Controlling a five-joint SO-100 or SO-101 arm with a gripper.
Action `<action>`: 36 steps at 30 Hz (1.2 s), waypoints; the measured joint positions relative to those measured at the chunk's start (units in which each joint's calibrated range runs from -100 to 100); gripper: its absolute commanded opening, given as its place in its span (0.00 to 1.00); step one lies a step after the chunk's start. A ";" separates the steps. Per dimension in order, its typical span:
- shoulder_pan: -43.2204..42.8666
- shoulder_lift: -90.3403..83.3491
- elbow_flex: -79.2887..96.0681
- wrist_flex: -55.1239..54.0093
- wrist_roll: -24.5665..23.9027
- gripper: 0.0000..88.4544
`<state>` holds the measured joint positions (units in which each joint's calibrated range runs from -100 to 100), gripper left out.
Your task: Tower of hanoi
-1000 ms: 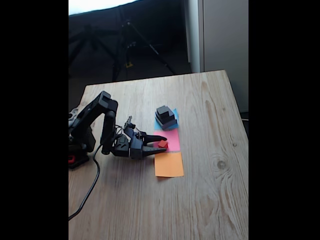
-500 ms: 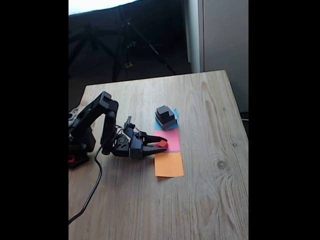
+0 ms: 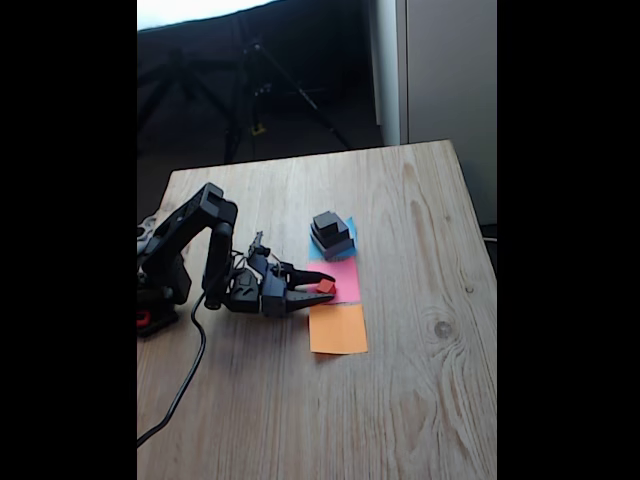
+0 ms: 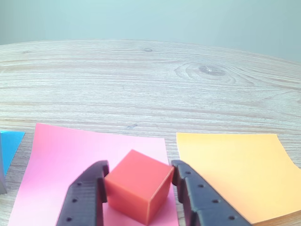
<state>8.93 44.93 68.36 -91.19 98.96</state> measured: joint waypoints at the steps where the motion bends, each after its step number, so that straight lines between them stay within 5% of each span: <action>1: 0.00 0.00 -0.09 0.00 0.00 0.09; 14: -0.21 -0.77 1.22 -0.40 0.00 0.08; 24: -3.20 -19.15 13.91 2.24 -3.30 0.09; 36: -6.71 -49.42 16.25 27.62 -5.38 0.08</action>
<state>2.22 -4.49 84.62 -63.57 93.58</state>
